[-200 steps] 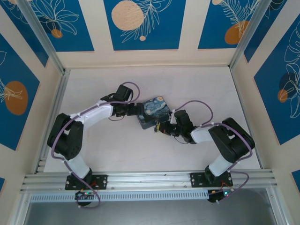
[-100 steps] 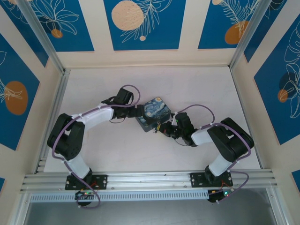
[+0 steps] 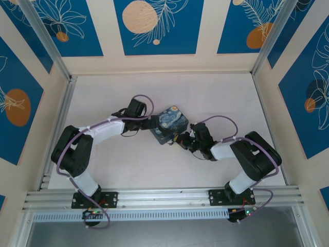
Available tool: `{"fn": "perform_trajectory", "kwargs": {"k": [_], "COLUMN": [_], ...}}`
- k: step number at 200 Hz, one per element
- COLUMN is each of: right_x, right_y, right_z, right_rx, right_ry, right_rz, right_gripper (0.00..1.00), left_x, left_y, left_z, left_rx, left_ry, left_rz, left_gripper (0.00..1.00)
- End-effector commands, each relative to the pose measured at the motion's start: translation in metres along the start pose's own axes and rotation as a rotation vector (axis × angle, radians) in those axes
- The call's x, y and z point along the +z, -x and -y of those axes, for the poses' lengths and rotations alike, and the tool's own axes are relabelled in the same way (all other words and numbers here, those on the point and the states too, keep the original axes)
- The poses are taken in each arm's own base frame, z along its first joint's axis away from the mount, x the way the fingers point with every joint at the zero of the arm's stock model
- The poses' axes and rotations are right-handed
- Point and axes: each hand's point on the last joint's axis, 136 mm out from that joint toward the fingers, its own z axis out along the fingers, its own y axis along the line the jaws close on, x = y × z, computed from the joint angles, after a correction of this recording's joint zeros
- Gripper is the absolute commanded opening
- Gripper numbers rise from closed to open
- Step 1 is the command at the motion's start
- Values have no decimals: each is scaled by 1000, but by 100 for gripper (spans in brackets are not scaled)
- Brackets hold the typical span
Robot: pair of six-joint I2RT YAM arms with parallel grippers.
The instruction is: Unlock the padlock with the key
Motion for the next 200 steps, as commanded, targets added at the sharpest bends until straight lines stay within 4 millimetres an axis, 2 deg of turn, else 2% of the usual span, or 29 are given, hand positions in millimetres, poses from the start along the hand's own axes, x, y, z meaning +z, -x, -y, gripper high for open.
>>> {"fn": "perform_trajectory", "kwargs": {"k": [1, 29, 86, 133, 162, 200], "right_x": [-6, -7, -6, -9, -14, -33], "right_y": [18, 28, 46, 71, 70, 59], "right_z": [14, 7, 8, -2, -2, 14], "right_rx": [51, 37, 9, -67, -75, -39], "right_ry": [-100, -118, -169, -166, -162, -169], "right_rz": [87, 102, 111, 73, 56, 56], "right_gripper": [0, 0, 0, 0, 0, 0], "left_x": [14, 15, 20, 21, 20, 9], "left_y": [-49, -51, -56, -57, -54, -39], "left_z": [-29, -30, -31, -31, -29, -21], "left_rx": [16, 17, 24, 24, 26, 50], "left_ry": [111, 109, 108, 110, 107, 98], "left_rz": [-151, -157, -175, -184, -179, -150], "left_gripper": [99, 99, 98, 98, 98, 99]}}
